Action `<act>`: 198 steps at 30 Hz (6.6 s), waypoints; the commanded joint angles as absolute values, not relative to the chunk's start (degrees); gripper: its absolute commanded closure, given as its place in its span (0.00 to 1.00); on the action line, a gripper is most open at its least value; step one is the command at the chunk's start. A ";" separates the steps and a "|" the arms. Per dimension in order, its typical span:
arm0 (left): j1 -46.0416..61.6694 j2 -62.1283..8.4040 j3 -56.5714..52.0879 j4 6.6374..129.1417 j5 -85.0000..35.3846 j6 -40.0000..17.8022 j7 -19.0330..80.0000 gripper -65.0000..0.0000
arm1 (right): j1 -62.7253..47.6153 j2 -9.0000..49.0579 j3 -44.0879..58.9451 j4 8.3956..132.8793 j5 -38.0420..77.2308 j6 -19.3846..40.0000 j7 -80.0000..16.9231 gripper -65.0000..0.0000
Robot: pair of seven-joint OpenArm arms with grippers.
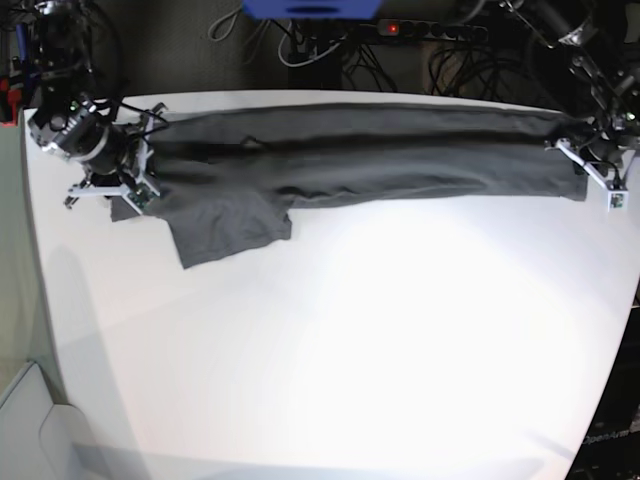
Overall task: Layout the t-shirt on the table in an organized manner, then fold the t-shirt properly
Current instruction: 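Lower the folded hem onto the shirt and open both grippers, then grasp the strip's end with the right gripper and tuck it inward, then press the left gripper onto the strip's middle, then move to its end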
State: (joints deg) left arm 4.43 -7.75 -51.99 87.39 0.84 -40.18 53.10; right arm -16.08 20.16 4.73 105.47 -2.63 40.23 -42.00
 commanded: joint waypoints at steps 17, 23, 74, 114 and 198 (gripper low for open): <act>3.91 -6.73 -52.53 85.67 8.57 -40.00 51.74 0.41 | -15.69 18.59 7.78 109.93 -7.96 40.00 -41.27 0.61; 3.82 -6.64 -52.44 85.49 8.57 -40.00 51.74 0.40 | -10.24 16.75 10.59 108.97 -7.96 40.00 -43.12 0.61; 4.00 -6.64 -52.18 85.49 8.92 -40.00 51.82 0.40 | 4.35 10.95 -0.22 106.33 -8.04 40.00 -59.38 1.00; 5.85 -6.55 -52.18 85.41 8.48 -40.00 51.74 0.19 | -13.67 8.92 7.96 105.45 -7.96 40.00 -56.40 0.67; 10.07 9.00 0.66 109.85 1.36 -40.00 59.30 0.99 | -10.24 8.92 7.78 92.88 -7.96 40.00 -52.00 0.67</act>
State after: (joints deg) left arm 10.61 8.58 0.43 109.06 2.33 -40.10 60.60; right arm -9.28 9.04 8.21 94.21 -6.63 39.11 -48.36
